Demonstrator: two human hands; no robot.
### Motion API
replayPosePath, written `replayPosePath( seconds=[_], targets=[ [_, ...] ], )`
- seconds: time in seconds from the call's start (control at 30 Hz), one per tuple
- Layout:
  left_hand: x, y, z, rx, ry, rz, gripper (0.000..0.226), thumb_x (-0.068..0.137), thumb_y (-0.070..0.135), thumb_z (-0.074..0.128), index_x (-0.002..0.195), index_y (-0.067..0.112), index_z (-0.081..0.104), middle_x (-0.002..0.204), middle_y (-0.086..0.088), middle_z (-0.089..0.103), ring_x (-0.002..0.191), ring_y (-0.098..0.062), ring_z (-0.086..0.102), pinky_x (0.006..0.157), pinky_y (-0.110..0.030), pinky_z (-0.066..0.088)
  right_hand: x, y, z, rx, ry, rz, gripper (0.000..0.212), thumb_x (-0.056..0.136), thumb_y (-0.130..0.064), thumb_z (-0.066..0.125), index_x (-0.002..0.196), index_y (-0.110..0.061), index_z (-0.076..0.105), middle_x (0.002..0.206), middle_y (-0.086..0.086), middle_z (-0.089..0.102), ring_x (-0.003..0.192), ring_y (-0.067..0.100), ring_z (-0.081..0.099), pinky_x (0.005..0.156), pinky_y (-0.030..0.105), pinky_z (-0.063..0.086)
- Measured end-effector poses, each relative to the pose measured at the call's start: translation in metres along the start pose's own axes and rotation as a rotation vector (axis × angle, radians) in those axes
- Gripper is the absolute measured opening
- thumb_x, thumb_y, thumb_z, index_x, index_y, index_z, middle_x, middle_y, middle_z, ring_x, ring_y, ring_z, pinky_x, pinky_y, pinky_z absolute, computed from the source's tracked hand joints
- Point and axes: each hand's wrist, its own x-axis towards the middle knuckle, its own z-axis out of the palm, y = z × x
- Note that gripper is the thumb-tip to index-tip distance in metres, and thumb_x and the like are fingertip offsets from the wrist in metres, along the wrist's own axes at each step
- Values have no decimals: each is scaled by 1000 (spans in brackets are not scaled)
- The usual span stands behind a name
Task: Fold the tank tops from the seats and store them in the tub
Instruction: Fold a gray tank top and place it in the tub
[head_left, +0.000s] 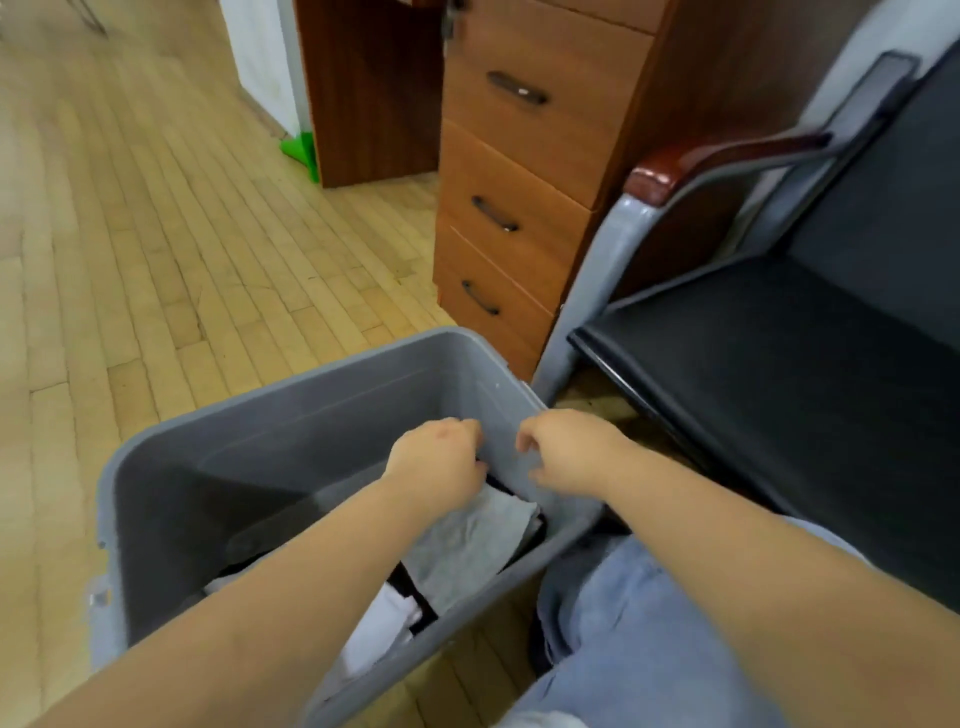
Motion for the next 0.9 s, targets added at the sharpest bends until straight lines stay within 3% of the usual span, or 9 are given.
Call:
replayPosePath(
  seconds=[0.27, 0.47, 0.67, 0.9],
  targets=[
    [33, 140, -35, 134, 129, 336, 33, 98, 28, 47, 129, 21, 54, 124, -3, 60, 112, -25, 55, 89, -37, 49, -126, 130, -26, 99, 318, 304, 35, 90, -32, 62, 124, -26, 55, 119, -3, 55, 111, 20, 53, 89, 35, 49],
    [33, 282, -31, 122, 171, 629, 35, 98, 33, 48, 131, 25, 52, 127, 2, 58, 115, -19, 54, 95, -37, 47, -229, 205, 3, 119, 373, 542, 38, 90, -34, 62, 126, -25, 54, 122, -4, 55, 113, 18, 52, 93, 36, 48],
    [10, 389, 15, 137, 19, 811, 36, 97, 34, 49, 132, 25, 51, 129, 4, 56, 118, -17, 52, 95, -34, 46, -326, 256, 50, 169, 331, 746, 38, 91, -34, 59, 128, -24, 53, 122, -1, 54, 115, 19, 49, 93, 34, 45],
    [-24, 463, 73, 119, -160, 923, 35, 96, 35, 50, 131, 28, 52, 129, 6, 55, 118, -16, 51, 97, -34, 46, -418, 292, 109, 235, 351, 967, 40, 93, -30, 56, 132, -23, 51, 129, 0, 52, 119, 20, 48, 93, 31, 42]
  ],
)
